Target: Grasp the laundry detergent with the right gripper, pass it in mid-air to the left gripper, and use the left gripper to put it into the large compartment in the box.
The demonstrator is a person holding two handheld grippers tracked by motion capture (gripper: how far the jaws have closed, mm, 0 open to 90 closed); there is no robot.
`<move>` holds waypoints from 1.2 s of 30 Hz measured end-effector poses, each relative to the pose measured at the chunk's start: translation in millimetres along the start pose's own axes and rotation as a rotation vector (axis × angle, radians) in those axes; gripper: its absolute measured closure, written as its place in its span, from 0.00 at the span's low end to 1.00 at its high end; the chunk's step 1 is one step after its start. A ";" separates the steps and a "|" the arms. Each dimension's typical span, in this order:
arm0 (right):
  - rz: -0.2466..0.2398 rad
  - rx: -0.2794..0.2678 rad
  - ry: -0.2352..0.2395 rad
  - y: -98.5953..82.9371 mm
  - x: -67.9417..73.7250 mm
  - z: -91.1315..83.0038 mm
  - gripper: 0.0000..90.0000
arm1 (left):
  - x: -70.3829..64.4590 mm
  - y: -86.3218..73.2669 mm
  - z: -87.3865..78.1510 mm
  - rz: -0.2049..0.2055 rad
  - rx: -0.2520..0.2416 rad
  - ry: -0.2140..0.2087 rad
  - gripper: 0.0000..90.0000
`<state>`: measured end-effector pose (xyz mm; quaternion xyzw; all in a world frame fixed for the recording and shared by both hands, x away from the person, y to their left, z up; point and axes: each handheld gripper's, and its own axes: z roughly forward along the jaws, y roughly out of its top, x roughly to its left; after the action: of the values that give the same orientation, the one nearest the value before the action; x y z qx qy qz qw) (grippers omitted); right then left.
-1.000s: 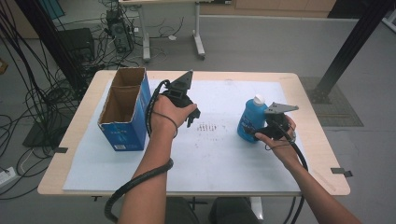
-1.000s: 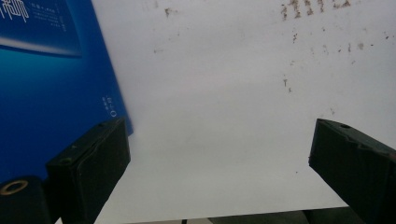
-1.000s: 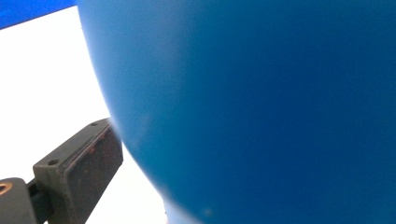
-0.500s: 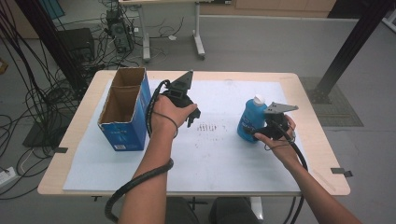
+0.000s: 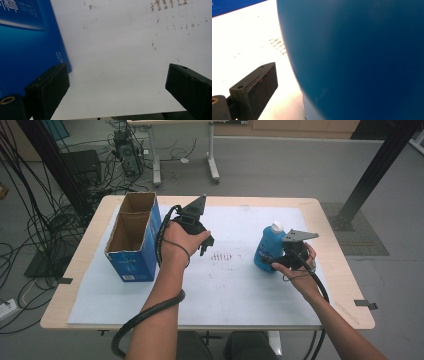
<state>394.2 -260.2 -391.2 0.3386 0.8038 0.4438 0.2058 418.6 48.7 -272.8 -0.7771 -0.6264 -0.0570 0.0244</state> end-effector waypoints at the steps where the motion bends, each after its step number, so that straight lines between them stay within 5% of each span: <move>1: -0.001 0.000 -0.001 0.1 0.0 0.0 0.02 | -0.1 0.0 0.1 0.000 0.001 0.001 0.06; 36: -0.006 -0.007 -0.005 1.9 1.8 -0.6 0.02 | 0.3 -0.7 -2.6 0.001 -0.003 0.002 0.06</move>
<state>393.2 -258.5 -389.4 0.3365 0.8026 0.4453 0.2103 417.8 48.9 -270.1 -0.7772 -0.6260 -0.0589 0.0240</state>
